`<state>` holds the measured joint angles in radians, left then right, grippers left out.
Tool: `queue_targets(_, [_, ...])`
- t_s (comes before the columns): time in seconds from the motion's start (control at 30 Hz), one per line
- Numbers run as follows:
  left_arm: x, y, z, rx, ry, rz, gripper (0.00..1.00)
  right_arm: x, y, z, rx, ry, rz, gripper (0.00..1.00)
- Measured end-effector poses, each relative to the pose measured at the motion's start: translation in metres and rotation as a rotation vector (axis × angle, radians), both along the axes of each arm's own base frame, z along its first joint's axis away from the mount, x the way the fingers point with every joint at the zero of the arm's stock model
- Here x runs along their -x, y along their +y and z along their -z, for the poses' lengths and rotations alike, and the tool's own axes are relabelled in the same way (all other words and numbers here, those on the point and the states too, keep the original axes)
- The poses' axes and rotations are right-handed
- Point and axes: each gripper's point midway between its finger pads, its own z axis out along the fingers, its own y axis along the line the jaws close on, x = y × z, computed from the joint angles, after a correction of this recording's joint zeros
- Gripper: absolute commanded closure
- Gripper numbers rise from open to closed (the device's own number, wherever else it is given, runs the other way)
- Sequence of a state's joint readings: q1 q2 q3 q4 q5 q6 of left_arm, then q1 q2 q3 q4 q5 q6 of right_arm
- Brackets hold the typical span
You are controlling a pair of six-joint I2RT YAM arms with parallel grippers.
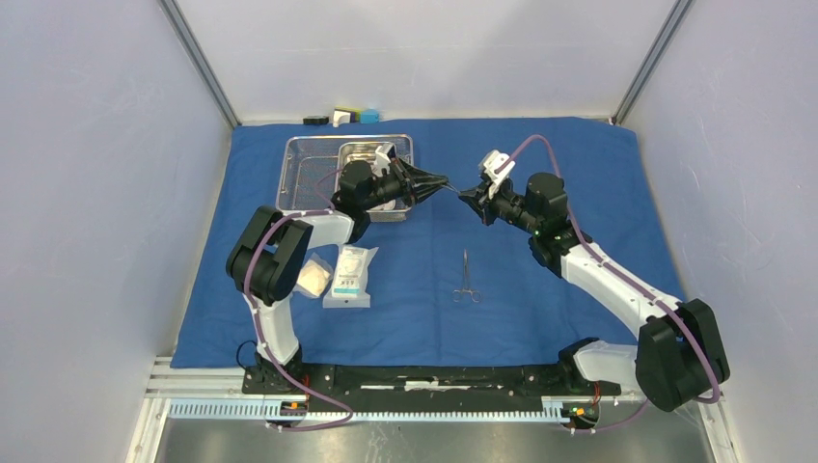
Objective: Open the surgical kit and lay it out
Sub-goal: Place the medical item in the surgical kit.
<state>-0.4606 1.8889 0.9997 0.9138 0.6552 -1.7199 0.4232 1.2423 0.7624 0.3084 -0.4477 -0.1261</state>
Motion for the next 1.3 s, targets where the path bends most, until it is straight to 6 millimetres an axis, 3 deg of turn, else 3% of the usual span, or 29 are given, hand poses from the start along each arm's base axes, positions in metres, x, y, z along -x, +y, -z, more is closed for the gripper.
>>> queue_targets(0.13, [0.001,0.0,0.003,-0.021,-0.022,0.004,0.9,0.002,0.001,0.001,0.0,0.002,-0.011,0.9])
queue_targets(0.33, [0.0,-0.004,0.013,-0.105,-0.07,0.03,0.93,0.004,0.001,0.006,0.009,0.013,-0.024,0.67])
queue_targets(0.43, [-0.002,-0.007,0.009,-0.149,-0.134,0.053,0.94,0.007,0.001,0.01,0.022,0.022,-0.034,0.51])
queue_targets(0.5, [-0.004,-0.009,0.004,-0.172,-0.187,0.066,0.94,0.009,0.001,0.013,0.033,0.032,-0.043,0.48])
queue_targets(0.77, [0.006,-0.008,0.002,-0.282,-0.354,0.112,0.94,0.013,-0.002,0.023,0.06,0.077,-0.044,0.47])
queue_targets(1.1, [0.024,-0.016,0.02,-0.399,-0.434,0.192,0.95,0.008,0.007,0.008,0.066,0.061,-0.056,0.53])
queue_targets(1.3, [0.029,-0.02,0.026,-0.427,-0.444,0.213,0.95,0.006,0.009,0.024,0.098,0.095,-0.053,0.54])
